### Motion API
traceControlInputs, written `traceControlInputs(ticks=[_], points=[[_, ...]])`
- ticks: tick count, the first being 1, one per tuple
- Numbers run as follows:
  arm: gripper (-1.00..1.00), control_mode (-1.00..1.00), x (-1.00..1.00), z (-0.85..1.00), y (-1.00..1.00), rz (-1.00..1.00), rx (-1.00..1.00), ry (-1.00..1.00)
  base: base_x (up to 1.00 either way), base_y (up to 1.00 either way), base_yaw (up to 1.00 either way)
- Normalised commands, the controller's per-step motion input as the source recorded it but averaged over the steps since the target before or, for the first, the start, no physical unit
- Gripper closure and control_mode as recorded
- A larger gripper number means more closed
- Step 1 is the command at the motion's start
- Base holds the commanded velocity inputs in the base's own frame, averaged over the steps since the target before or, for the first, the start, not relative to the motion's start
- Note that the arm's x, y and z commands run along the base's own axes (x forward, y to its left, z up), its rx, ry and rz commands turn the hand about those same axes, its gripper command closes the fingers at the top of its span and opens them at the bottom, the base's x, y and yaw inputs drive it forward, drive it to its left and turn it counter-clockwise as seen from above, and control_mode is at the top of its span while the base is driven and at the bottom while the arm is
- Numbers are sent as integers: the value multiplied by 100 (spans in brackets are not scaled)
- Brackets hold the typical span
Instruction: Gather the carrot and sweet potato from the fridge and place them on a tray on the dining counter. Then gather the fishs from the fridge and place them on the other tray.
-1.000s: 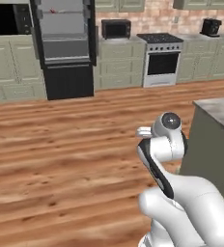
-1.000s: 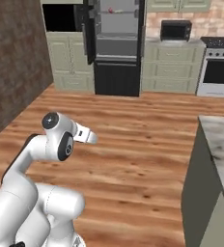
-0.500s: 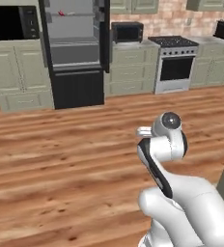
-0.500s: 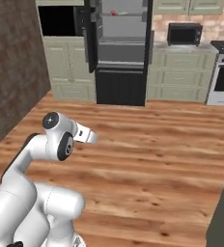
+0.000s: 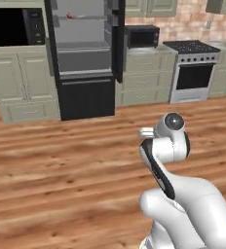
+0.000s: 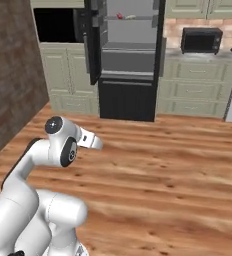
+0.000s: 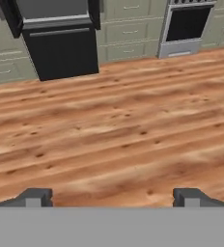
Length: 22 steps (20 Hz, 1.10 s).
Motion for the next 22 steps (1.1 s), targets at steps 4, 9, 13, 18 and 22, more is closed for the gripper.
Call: traceControlInputs(ticks=[4, 9, 13, 18, 22], points=[[-100, 100, 0, 0, 0, 0, 0, 0, 95, 0, 11], [-100, 100, 0, 0, 0, 0, 0, 0, 96, 0, 10], [-100, 100, 0, 0, 0, 0, 0, 0, 87, 0, 7], [-100, 100, 0, 0, 0, 0, 0, 0, 83, -1, 3], [-100, 100, 0, 0, 0, 0, 0, 0, 82, -1, 3]])
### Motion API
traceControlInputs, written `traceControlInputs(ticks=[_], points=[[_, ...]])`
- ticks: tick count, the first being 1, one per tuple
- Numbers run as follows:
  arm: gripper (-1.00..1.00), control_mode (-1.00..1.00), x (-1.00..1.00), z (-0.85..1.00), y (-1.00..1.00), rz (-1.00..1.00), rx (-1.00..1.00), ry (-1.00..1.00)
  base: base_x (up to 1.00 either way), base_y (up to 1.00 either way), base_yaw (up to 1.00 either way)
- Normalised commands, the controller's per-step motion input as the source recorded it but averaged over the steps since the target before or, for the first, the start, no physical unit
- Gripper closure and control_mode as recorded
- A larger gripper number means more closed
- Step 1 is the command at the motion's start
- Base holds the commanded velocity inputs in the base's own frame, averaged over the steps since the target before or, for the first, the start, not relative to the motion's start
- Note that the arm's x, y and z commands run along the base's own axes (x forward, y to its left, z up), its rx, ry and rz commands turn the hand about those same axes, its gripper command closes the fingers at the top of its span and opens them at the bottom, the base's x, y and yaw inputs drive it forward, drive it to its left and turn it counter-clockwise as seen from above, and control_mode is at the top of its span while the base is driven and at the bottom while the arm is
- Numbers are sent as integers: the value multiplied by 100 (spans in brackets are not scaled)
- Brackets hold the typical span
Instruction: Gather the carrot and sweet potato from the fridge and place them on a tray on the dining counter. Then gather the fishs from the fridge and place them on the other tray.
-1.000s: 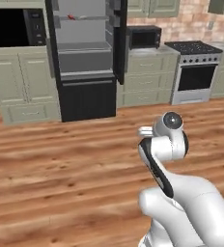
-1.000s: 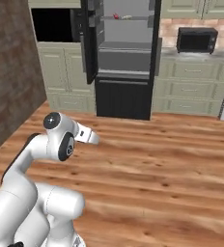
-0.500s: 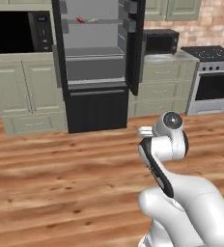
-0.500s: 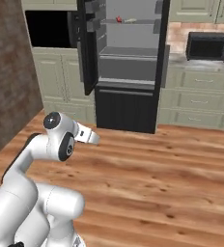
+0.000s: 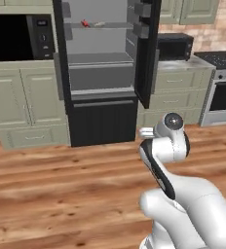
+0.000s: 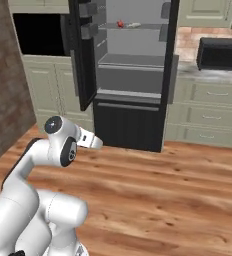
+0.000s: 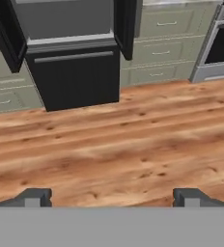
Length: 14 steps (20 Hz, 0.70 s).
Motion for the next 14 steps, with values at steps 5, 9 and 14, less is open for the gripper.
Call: traceControlInputs(ticks=[5, 9, 14], points=[[-100, 100, 0, 0, 0, 0, 0, 0, 95, 0, 1], [-100, 100, 0, 0, 0, 0, 0, 0, 95, -2, 3], [-100, 100, 0, 0, 0, 0, 0, 0, 94, 0, 2]])
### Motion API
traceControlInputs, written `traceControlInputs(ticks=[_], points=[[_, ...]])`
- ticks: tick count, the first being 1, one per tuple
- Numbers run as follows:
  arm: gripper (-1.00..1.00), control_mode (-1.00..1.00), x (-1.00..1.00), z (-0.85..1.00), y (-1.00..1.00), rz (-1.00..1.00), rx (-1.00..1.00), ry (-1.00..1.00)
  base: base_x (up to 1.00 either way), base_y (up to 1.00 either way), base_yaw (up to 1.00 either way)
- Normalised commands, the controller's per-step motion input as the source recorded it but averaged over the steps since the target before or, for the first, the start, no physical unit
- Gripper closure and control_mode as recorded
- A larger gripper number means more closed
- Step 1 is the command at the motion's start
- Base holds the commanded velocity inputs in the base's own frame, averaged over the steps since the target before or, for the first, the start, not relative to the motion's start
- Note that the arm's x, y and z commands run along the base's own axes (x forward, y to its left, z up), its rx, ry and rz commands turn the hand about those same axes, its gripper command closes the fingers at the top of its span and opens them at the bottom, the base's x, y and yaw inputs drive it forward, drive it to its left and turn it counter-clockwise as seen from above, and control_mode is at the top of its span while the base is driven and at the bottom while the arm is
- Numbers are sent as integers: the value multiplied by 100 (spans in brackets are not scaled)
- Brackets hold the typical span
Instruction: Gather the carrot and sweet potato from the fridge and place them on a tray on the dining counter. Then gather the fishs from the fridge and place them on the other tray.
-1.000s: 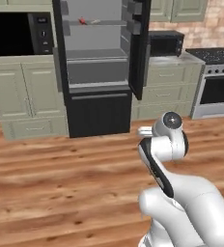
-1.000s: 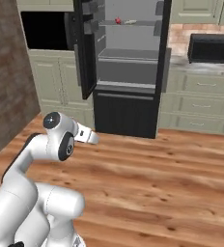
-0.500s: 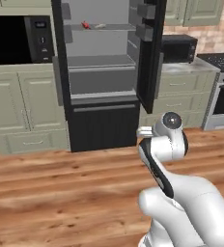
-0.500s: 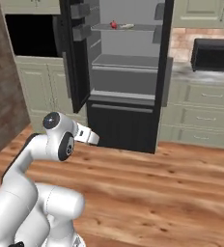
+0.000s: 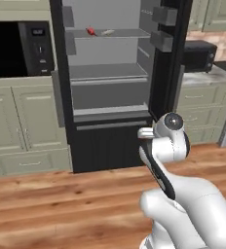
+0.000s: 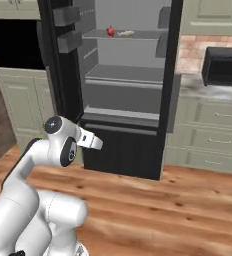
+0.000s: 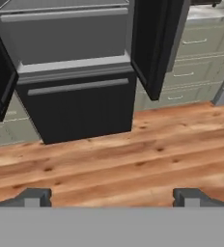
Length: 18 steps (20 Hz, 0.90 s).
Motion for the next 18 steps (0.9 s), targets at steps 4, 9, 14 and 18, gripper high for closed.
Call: traceControlInputs(ticks=[4, 9, 14, 18], points=[[-100, 100, 0, 0, 0, 0, 0, 0, 89, 0, 2], [-100, 100, 0, 0, 0, 0, 0, 0, 88, -1, 2], [-100, 100, 0, 0, 0, 0, 0, 0, 86, -1, 1], [-100, 100, 0, 0, 0, 0, 0, 0, 81, -1, 2]])
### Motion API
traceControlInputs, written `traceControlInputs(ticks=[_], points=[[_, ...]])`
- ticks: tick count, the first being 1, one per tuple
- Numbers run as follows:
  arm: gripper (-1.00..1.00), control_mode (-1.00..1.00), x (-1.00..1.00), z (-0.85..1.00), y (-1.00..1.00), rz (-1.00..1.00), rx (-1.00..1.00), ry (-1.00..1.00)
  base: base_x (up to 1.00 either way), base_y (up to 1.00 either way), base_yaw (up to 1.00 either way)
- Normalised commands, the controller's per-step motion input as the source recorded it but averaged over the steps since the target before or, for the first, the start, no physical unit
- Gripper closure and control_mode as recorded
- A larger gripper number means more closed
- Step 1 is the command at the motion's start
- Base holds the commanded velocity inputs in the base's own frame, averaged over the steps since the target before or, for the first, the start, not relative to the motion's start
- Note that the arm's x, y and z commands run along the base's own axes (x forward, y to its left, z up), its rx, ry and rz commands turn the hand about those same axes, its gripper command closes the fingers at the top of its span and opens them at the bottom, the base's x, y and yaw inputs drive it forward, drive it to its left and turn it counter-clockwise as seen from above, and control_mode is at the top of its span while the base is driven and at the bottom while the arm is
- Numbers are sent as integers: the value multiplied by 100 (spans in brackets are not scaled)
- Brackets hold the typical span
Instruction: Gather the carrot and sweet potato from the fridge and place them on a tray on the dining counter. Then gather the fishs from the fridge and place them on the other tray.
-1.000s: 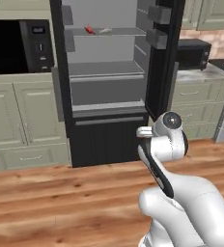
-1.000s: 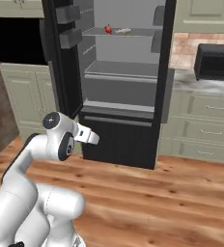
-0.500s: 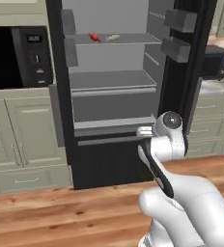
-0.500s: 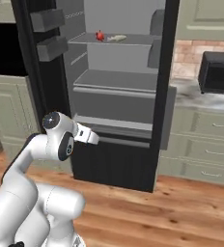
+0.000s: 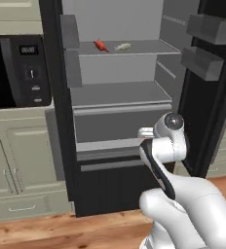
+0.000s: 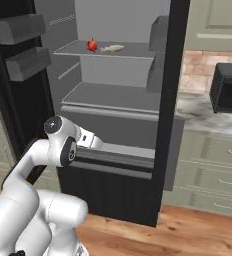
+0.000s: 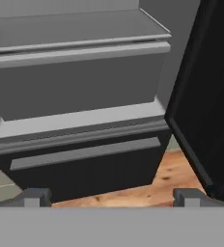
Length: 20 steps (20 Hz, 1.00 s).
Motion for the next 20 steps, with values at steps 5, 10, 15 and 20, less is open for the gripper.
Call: traceControlInputs(ticks=[5, 10, 15, 20], points=[[-100, 100, 0, 0, 0, 0, 0, 0, 76, -1, 2], [-100, 100, 0, 0, 0, 0, 0, 0, 74, 0, 0], [-100, 100, 0, 0, 0, 0, 0, 0, 71, 0, 0], [-100, -100, 1, 0, 0, 0, 0, 0, 35, 0, 0]])
